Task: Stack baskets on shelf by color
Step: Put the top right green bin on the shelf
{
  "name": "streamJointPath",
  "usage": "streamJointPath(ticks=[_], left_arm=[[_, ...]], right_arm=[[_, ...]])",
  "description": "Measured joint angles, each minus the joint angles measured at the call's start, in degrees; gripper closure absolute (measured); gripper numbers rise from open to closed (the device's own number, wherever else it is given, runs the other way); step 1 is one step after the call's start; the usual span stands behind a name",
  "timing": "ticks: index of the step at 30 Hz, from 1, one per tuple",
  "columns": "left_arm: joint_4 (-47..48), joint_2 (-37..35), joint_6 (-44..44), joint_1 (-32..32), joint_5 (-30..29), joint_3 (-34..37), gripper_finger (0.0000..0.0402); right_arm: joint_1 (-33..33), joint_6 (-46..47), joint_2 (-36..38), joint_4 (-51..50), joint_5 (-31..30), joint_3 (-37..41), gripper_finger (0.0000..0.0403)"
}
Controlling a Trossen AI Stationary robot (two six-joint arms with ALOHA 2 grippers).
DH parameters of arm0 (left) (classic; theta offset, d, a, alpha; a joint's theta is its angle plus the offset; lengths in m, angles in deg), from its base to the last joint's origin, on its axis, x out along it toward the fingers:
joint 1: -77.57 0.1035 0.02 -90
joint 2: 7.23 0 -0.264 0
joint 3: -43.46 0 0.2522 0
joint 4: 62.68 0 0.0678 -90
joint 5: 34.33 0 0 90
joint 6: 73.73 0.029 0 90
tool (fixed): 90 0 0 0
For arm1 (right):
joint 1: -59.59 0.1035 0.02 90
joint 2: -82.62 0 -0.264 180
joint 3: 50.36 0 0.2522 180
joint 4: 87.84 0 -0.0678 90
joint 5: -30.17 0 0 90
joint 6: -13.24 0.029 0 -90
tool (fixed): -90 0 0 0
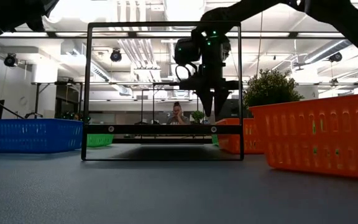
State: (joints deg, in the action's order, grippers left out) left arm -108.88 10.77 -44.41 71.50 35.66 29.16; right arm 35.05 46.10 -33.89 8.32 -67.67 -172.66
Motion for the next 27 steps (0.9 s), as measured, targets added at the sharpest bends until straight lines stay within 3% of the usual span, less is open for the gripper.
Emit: streamJointPath(ticks=[27], left_arm=[[0.02,-0.02,-0.22,-0.01,0.0,0.0,0.0402]], right_arm=[[2.29,0.66,0.02,6.56,-2.75,7.79,0.0285]])
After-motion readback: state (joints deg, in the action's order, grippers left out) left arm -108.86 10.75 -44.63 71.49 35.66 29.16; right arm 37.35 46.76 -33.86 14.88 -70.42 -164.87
